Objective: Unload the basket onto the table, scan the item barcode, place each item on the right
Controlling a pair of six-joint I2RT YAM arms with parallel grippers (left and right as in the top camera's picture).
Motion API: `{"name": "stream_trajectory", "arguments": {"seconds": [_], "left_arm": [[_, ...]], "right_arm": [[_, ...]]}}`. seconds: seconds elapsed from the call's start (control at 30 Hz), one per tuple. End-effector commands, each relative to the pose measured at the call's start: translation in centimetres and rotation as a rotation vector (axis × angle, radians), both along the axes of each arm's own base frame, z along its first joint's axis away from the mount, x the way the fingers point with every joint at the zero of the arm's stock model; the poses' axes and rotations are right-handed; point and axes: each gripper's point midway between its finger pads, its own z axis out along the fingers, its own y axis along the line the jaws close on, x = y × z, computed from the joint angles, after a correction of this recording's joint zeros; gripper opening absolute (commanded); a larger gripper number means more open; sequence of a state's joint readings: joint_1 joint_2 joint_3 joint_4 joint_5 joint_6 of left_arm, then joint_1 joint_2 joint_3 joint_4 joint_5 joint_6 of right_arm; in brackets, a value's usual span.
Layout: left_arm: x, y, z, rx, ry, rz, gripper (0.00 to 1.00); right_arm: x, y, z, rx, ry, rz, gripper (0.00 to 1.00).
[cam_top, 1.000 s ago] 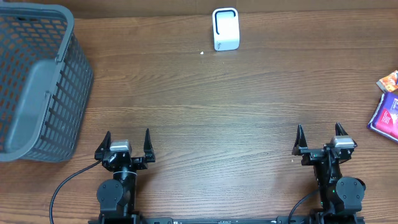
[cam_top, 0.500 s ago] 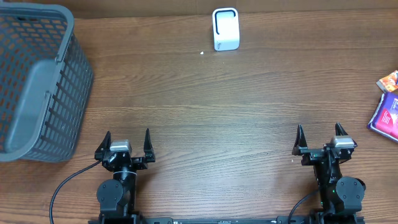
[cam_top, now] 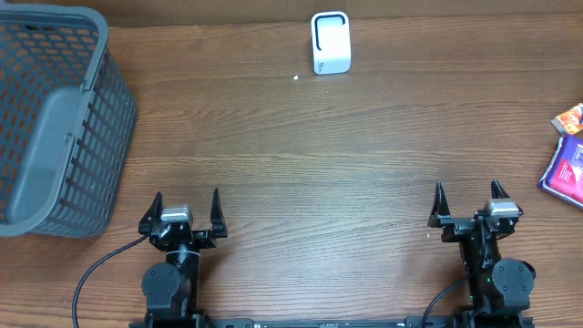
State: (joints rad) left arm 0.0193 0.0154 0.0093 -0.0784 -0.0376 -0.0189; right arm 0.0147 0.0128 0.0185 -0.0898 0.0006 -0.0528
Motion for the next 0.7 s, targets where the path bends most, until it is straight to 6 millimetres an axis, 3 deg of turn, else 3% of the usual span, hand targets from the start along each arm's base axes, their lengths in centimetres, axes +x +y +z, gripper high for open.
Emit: {"name": "stream_trajectory", "arguments": {"seconds": [0.0,0.67], "left_arm": [[-0.01,-0.37,0.1,0.019,-0.009,-0.02,1.0],[-0.01,-0.38,0.1,0.019,-0.009,-0.021,1.0]], "right_arm": [[0.01,0.0,-0.14,-0.004,-0.006,-0.002,1.0],[0.01,0.0,-0.14,-0.004,-0.006,-0.002,1.0]]}}
